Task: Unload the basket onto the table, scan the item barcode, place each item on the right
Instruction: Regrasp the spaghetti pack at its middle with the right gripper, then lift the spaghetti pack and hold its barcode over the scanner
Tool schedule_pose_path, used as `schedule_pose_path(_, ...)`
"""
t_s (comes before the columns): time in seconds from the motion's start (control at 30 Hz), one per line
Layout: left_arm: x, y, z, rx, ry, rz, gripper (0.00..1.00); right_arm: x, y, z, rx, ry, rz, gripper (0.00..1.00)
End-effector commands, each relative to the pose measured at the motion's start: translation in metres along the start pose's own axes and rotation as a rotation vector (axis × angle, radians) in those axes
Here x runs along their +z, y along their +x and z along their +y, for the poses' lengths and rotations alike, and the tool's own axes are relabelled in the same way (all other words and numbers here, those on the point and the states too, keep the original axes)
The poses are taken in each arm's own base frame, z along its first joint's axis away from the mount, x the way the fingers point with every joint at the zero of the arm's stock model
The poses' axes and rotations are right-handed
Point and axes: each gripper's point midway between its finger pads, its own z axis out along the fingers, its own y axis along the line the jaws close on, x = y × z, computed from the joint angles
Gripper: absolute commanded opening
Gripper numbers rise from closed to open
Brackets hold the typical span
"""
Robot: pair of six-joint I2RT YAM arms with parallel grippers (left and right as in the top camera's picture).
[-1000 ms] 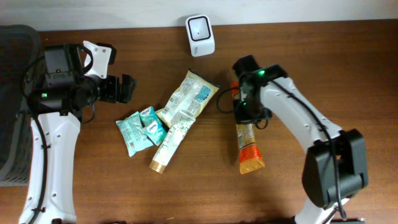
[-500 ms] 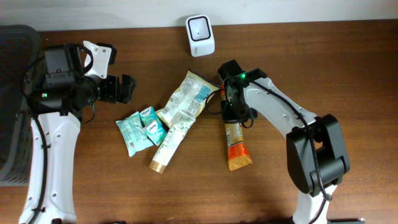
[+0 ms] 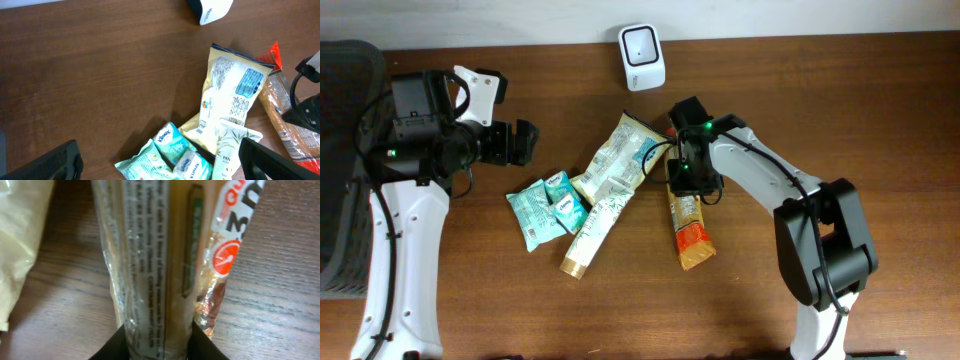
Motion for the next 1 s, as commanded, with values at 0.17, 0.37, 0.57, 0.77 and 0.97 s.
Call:
schedule_pose_path(0.17, -0.009, -0.008, -0.001, 0.024, -0.008, -0.029, 0.99, -0.013, 0.015, 0.006, -0.009, -0.369, 0.126, 0.04)
schedule_pose_path(0.37, -0.009, -0.008, -0.001, 0.024, -0.007, -0.029, 0.99, -0.157, 0.006, -0.013, -0.031, -0.640, -0.154, 0.04)
schedule_pose_path(0.57, -0.009, -0.008, -0.001, 0.024, -0.008, -0.029, 0.99, -0.246, 0.028, 0.018, -0.150, -0.897, -0.311, 0.04)
schedule_pose_path(0.77, -0.009, -0.008, -0.001, 0.024, -0.007, -0.029, 0.99, -0.292, 0.051, 0.037, -0.234, -0.997, -0.388, 0.04)
schedule_pose_path(0.97, -0.009, -0.008, -0.001, 0.024, -0.007, -0.029, 0.99, -0.305, 0.060, 0.042, -0.255, -1.012, -0.411, 0.04)
